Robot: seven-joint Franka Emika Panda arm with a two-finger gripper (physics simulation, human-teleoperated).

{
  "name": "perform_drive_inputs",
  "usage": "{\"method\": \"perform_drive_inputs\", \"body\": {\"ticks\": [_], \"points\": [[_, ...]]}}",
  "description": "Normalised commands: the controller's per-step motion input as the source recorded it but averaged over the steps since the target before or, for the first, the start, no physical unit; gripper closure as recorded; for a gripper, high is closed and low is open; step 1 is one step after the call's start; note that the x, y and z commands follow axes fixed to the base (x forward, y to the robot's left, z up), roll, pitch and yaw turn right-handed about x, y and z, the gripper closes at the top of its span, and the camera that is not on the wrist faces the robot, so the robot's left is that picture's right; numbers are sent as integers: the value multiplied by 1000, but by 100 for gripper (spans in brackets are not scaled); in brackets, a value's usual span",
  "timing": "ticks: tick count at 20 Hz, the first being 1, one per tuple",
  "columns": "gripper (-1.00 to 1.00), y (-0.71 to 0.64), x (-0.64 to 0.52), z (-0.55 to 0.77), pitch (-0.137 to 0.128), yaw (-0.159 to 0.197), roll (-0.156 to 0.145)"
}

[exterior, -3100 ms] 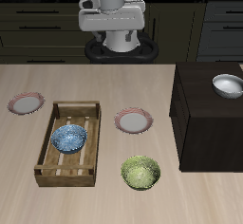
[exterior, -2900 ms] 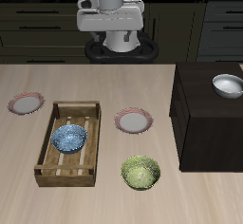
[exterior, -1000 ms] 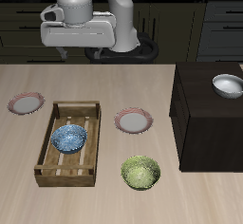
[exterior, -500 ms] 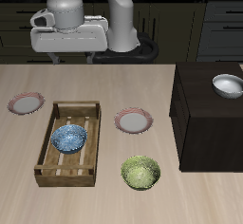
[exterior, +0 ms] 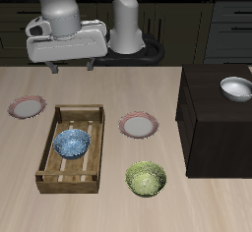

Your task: Stack the blue bowl on the green bowl

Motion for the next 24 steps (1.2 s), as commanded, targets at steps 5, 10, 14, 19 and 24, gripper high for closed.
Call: {"method": "perform_drive_inputs", "body": {"ticks": [5,10,14,19,24], "points": [[-100,-205,39,-92,-4,40,-15],[-100,-187,33,47,-32,-11,-15],[-100,23,0,-42,-20,-12,11],[-100,-31,4,-119,-43,-43,-5],[-100,-77,87,-268,9,-36,-16]]}}
